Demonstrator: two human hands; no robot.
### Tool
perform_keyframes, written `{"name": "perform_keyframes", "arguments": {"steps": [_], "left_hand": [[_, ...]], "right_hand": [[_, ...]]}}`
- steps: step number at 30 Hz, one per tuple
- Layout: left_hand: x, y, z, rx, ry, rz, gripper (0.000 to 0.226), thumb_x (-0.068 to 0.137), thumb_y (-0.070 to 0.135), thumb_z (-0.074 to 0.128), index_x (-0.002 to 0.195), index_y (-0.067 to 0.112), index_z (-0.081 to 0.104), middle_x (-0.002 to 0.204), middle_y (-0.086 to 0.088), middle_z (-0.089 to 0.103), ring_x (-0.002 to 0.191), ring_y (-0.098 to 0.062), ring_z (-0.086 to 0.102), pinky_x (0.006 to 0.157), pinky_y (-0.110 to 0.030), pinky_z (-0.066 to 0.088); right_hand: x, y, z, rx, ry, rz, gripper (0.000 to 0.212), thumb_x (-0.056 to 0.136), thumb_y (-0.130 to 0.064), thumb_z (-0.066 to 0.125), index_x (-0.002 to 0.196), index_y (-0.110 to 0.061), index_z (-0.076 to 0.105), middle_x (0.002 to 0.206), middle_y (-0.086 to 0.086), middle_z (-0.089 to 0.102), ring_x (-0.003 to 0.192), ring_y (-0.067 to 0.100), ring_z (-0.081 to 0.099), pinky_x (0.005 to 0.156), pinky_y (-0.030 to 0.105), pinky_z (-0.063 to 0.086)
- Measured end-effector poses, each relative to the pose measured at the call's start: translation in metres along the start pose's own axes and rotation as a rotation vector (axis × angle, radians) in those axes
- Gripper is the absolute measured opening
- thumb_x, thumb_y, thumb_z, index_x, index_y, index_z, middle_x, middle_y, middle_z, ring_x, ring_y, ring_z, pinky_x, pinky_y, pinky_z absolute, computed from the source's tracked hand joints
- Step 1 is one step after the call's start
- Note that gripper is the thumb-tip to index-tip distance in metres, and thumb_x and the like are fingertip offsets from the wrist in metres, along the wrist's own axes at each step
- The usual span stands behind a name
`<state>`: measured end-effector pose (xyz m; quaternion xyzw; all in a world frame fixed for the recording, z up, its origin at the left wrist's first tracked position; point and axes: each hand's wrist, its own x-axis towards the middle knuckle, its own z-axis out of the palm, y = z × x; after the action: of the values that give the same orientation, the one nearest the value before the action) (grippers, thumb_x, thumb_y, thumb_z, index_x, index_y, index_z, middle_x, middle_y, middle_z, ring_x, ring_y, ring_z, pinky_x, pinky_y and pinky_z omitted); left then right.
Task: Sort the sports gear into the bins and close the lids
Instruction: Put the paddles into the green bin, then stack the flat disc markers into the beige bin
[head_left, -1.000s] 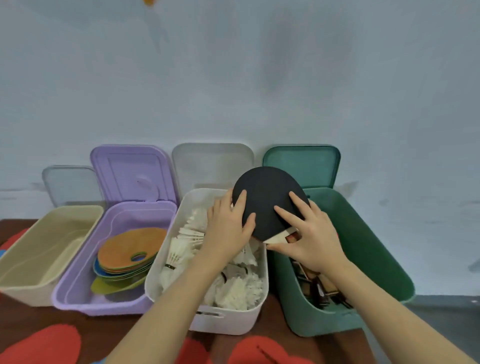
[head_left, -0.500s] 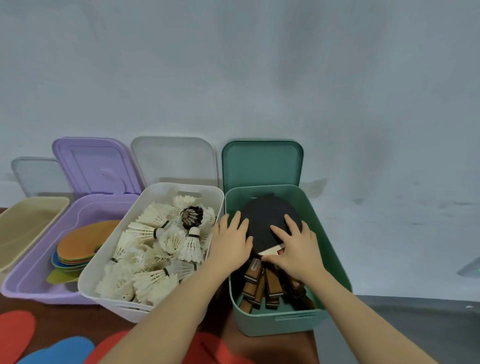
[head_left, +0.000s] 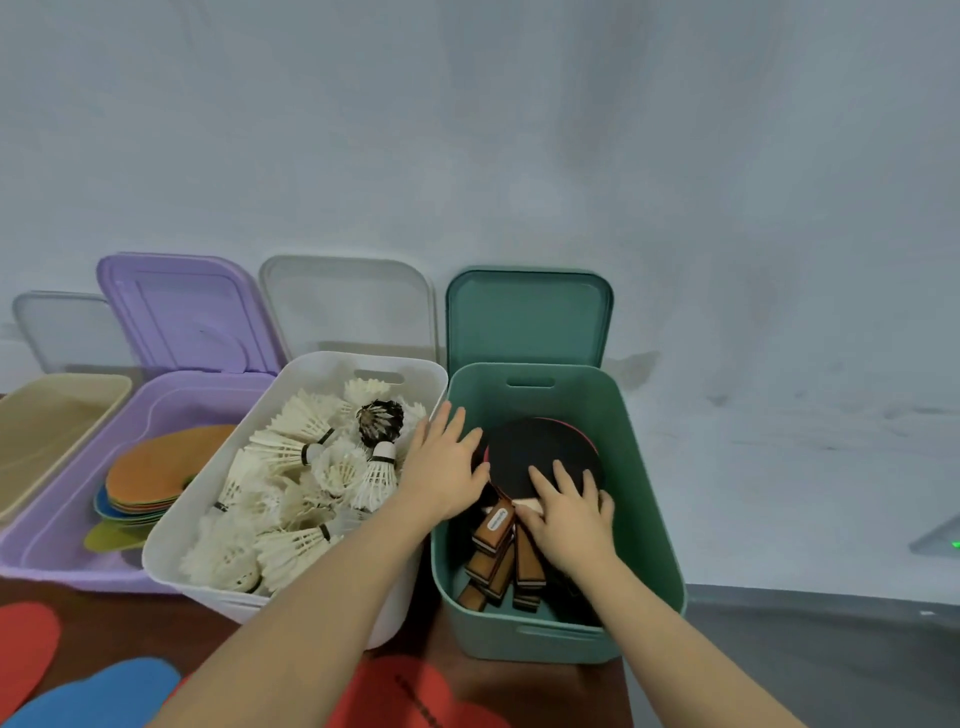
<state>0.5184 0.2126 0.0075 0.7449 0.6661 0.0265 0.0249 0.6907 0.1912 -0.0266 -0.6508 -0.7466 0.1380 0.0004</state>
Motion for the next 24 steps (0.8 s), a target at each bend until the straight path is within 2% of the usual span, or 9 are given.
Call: {"name": "perform_keyframes", "arguments": {"steps": [5, 10, 14, 16, 20, 24], "left_hand": [[-0.008, 0.003, -0.004, -0.082, 0.085, 0.027, 0.052, 0.097, 0.040, 0.033, 0.145, 0.021, 0.030, 0.156, -0.004, 0.017, 0.144, -0.021, 0.007, 0.116, -0.037, 0.006], [-0.034, -0.005, -0.013, -0.158, 0.192, 0.026, 0.050, 0.096, 0.038, 0.037, 0.144, 0.023, 0.032, 0.153, -0.002, 0.026, 0.140, -0.018, 0.022, 0.112, -0.034, 0.014], [-0.060, -0.018, -0.025, -0.164, 0.229, 0.047, 0.050, 0.096, 0.036, 0.039, 0.144, 0.022, 0.032, 0.151, -0.001, 0.028, 0.138, -0.017, 0.023, 0.109, -0.032, 0.015], [-0.076, -0.025, -0.029, -0.172, 0.258, 0.073, 0.050, 0.095, 0.037, 0.038, 0.143, 0.022, 0.035, 0.150, -0.001, 0.032, 0.137, -0.017, 0.026, 0.108, -0.031, 0.016], [-0.111, -0.043, -0.033, -0.222, 0.313, 0.131, 0.065, 0.083, 0.047, 0.021, 0.135, 0.019, 0.047, 0.145, -0.002, 0.041, 0.131, -0.021, 0.037, 0.103, -0.036, 0.023], [-0.148, -0.060, -0.029, -0.259, 0.351, 0.131, 0.057, 0.083, 0.042, 0.029, 0.127, 0.017, 0.055, 0.137, -0.005, 0.050, 0.123, -0.026, 0.047, 0.098, -0.040, 0.031]], "right_hand": [[0.000, -0.002, -0.008, -0.027, 0.093, -0.044, 0.057, 0.094, -0.057, 0.033, 0.146, -0.038, 0.021, 0.157, 0.000, 0.012, 0.144, 0.029, 0.007, 0.113, 0.045, 0.009], [-0.008, -0.008, -0.018, -0.041, 0.273, -0.138, 0.050, 0.095, -0.048, 0.040, 0.143, -0.033, 0.034, 0.152, 0.000, 0.029, 0.139, 0.025, 0.024, 0.108, 0.040, 0.020], [-0.028, -0.029, -0.019, 0.042, 0.406, -0.202, 0.040, 0.091, -0.034, 0.055, 0.129, -0.024, 0.055, 0.136, 0.005, 0.052, 0.123, 0.030, 0.047, 0.098, 0.044, 0.036], [-0.043, -0.042, -0.019, 0.066, 0.509, -0.224, 0.037, 0.086, -0.033, 0.054, 0.119, -0.020, 0.063, 0.124, 0.006, 0.062, 0.110, 0.031, 0.057, 0.089, 0.044, 0.044], [-0.076, -0.067, -0.018, 0.097, 0.603, -0.255, 0.043, 0.085, -0.037, 0.041, 0.115, -0.019, 0.065, 0.116, 0.002, 0.065, 0.102, 0.027, 0.059, 0.084, 0.039, 0.046], [-0.107, -0.088, -0.004, 0.125, 0.657, -0.287, 0.038, 0.086, -0.033, 0.044, 0.112, -0.017, 0.067, 0.112, 0.002, 0.066, 0.100, 0.025, 0.059, 0.082, 0.037, 0.043]]}}
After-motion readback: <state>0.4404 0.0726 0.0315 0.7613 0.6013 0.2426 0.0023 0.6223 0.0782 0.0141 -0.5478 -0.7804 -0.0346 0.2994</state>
